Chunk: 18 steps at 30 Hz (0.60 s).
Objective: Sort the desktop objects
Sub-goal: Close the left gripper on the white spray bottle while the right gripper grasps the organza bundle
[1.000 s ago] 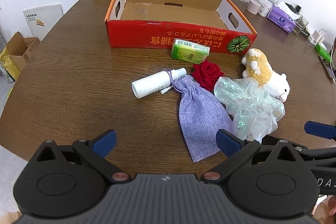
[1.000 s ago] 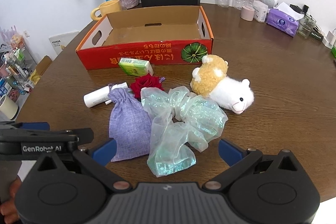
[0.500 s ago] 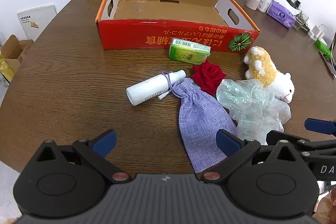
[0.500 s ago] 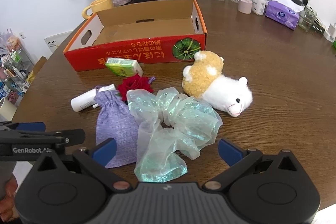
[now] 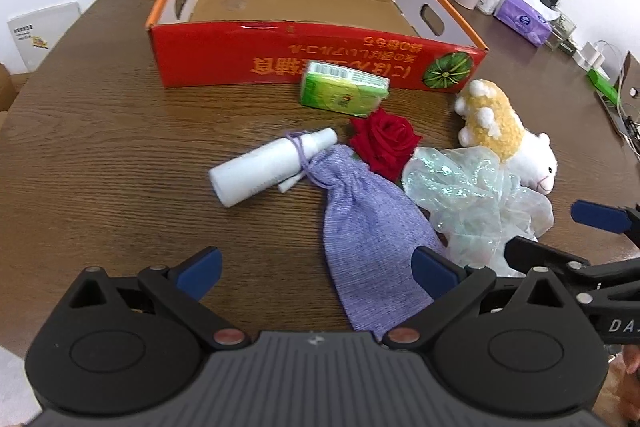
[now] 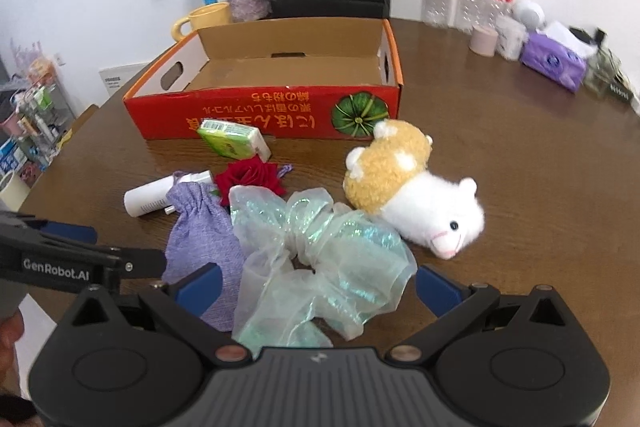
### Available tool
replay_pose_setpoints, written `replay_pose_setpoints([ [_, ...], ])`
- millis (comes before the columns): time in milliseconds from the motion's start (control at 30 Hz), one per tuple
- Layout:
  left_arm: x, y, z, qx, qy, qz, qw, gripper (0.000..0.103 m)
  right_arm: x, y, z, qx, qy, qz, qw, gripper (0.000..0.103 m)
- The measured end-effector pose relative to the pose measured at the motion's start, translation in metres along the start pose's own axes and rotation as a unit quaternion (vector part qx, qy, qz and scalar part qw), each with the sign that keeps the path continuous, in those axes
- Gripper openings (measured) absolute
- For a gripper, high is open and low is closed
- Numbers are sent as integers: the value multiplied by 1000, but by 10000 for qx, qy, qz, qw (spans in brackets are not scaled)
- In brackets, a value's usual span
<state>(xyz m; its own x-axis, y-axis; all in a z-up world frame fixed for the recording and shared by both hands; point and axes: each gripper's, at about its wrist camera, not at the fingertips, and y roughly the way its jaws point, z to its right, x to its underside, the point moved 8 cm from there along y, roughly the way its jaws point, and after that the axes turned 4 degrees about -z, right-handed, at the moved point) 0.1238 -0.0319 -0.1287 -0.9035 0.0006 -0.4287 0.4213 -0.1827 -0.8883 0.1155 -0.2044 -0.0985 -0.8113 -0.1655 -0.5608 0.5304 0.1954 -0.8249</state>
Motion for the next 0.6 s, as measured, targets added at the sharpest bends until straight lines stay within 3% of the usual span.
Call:
replay_pose_setpoints([
  [333,-3,5,1,225,75,338,9991,103,1,9,10,-236,-3,456,9987,99],
  [600,-10,-1,-18,130,244,722,9970,103,4,8,17,-93,-65,696,9975,96],
])
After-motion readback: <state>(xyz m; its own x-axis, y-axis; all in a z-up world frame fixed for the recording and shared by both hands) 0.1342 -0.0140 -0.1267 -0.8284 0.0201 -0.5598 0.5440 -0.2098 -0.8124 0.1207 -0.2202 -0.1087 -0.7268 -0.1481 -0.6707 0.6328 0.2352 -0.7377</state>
